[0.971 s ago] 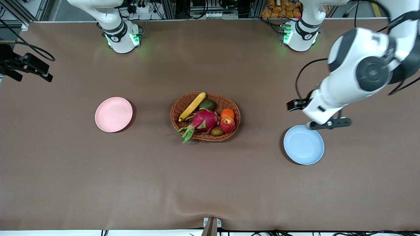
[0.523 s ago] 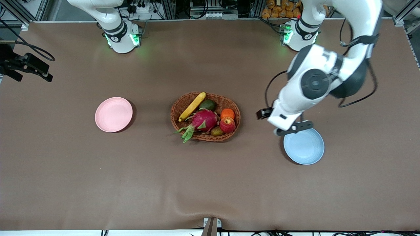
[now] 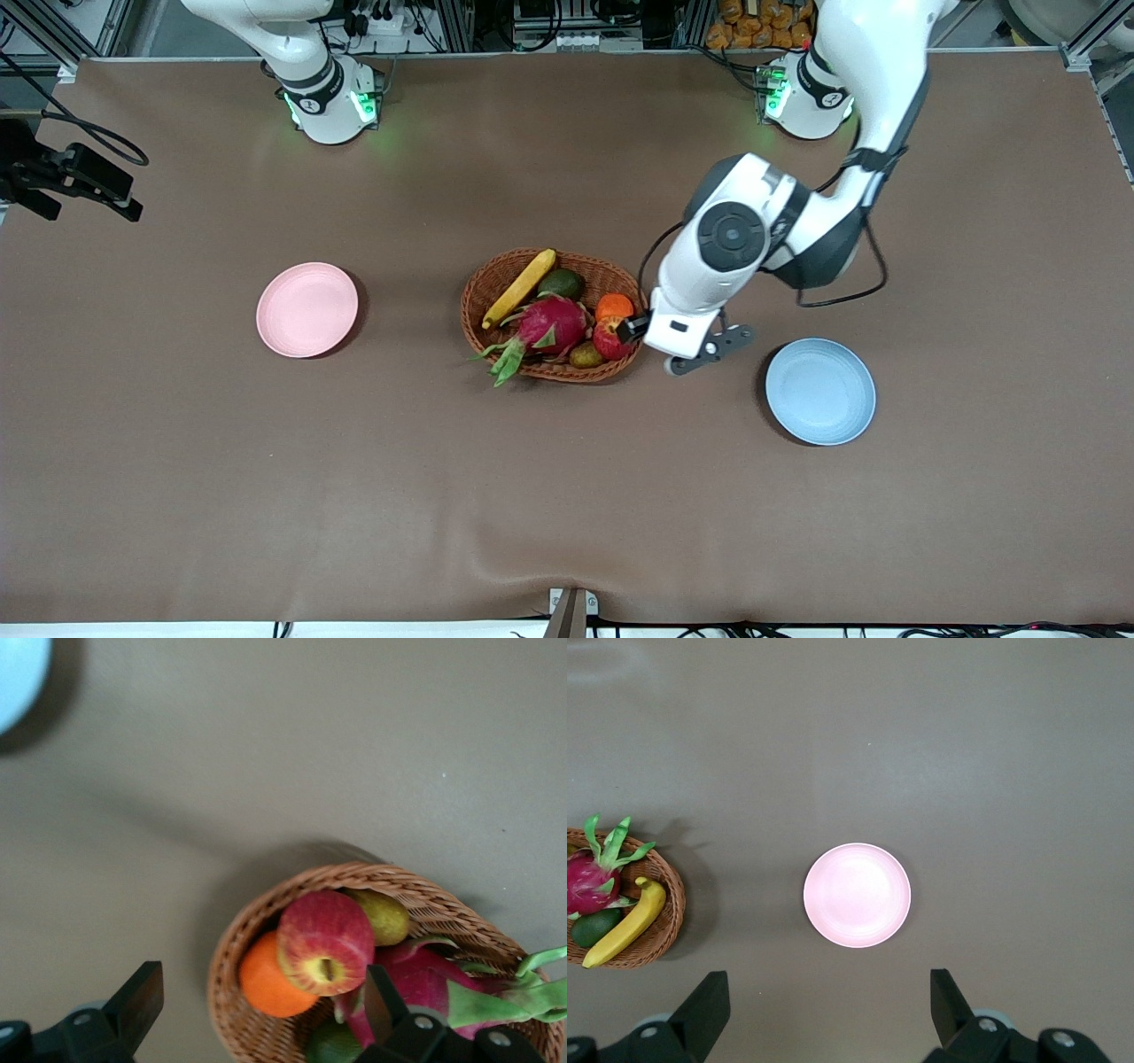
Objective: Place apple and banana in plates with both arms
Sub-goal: 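Move the left gripper over the basket toward the red apple, then lower the left gripper and grasp the red apple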
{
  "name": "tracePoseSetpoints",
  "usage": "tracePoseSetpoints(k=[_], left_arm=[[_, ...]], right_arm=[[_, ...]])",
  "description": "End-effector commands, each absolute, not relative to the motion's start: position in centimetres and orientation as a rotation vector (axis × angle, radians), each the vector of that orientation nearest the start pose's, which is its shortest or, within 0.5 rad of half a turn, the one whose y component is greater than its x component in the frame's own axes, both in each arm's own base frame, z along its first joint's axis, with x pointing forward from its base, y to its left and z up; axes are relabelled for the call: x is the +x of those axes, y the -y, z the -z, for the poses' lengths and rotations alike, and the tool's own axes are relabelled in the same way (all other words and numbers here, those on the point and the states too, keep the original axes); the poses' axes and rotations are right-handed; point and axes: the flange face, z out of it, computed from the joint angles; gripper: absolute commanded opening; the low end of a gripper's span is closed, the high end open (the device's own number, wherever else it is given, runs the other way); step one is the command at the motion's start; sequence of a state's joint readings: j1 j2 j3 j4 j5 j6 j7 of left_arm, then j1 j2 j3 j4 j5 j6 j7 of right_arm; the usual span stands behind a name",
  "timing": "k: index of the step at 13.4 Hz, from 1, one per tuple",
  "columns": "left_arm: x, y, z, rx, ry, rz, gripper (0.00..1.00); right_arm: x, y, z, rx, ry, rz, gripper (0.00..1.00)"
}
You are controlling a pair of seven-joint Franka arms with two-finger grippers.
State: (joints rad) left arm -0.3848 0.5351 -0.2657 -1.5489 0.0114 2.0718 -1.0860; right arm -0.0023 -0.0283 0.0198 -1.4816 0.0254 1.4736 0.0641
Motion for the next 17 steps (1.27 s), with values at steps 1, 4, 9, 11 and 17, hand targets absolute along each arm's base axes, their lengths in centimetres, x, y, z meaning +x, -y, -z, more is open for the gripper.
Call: tracePoseSetpoints(k=[1, 4, 9, 11, 17], left_arm=[[56.7, 41.7, -32.7, -3.142, 0.840, -0.127, 1.00], [56.6, 42.8, -31.2, -3.147, 0.906, -0.109, 1.00], [56.5, 43.6, -28.5, -3.153, 0.916, -0.110, 1.00], [56.5, 43.6, -28.2, -3.155, 0.918, -0.110, 1.00], [56.6, 43.7, -26.1, -3.161, 0.896, -0.077, 1.00]], right_arm=[[53.5, -1.1, -67.7, -3.113, -0.067, 0.027, 1.00], [53.5, -1.1, -67.7, -3.113, -0.067, 0.027, 1.00], [53.5, -1.1, -67.7, -3.113, -0.066, 0.025, 1.00], [53.5, -1.1, -67.7, -3.113, -0.067, 0.027, 1.00], [53.5, -1.0, -67.6, -3.113, -0.069, 0.022, 1.00]])
